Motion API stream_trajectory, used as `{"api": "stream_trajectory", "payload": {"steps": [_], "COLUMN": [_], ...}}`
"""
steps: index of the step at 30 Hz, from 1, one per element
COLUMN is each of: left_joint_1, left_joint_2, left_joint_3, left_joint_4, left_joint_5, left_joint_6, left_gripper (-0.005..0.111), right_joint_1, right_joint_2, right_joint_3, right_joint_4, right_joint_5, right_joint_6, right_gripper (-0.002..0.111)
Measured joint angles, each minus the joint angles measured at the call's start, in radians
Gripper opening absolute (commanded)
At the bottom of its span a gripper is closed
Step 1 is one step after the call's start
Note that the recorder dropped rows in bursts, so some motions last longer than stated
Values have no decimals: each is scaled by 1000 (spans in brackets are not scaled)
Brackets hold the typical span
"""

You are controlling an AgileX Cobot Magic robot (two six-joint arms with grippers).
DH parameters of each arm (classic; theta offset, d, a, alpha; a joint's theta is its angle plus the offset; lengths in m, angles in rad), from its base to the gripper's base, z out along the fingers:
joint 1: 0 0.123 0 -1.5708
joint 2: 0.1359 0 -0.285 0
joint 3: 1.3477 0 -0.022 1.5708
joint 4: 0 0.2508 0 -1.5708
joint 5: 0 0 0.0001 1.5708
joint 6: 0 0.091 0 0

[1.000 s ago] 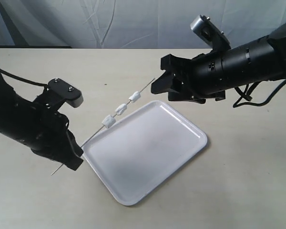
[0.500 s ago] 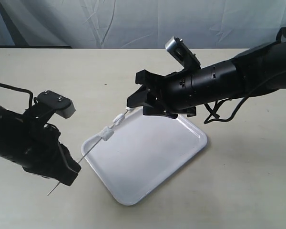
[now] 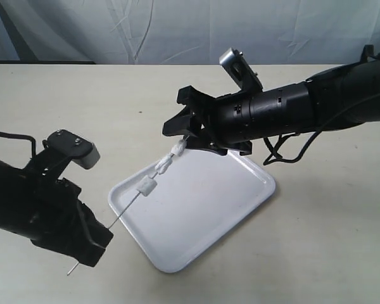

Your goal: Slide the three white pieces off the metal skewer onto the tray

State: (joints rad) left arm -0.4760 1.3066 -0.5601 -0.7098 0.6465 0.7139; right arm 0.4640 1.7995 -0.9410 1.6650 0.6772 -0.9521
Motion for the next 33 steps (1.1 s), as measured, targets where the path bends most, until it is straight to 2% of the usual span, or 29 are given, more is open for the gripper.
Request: {"api": "stream_trajectory", "payload": {"steps": [4, 12, 21, 28, 33], "left_joint_1": [-29, -31, -31, -31, -31], "left_joint_2": [0, 0, 0, 0, 0], "left_joint_3": [0, 0, 0, 0, 0], "left_joint_4": [-6, 56, 56, 56, 56], "left_joint_5": [-43, -85, -136, -136, -136], "left_joint_6": [0, -40, -44, -44, -48], "left_gripper": [0, 0, 0, 0, 0], "right_joint_1": [12, 18, 18, 18, 18], "right_joint_2": [0, 0, 0, 0, 0], "right_joint_3": [0, 0, 0, 0, 0], "right_joint_4": [4, 6, -17, -17, -17], "right_joint_5": [2, 6, 10, 10, 11], "right_joint_6": [-2, -6, -6, -6, -6], "right_gripper": [47, 47, 47, 11, 9]}}
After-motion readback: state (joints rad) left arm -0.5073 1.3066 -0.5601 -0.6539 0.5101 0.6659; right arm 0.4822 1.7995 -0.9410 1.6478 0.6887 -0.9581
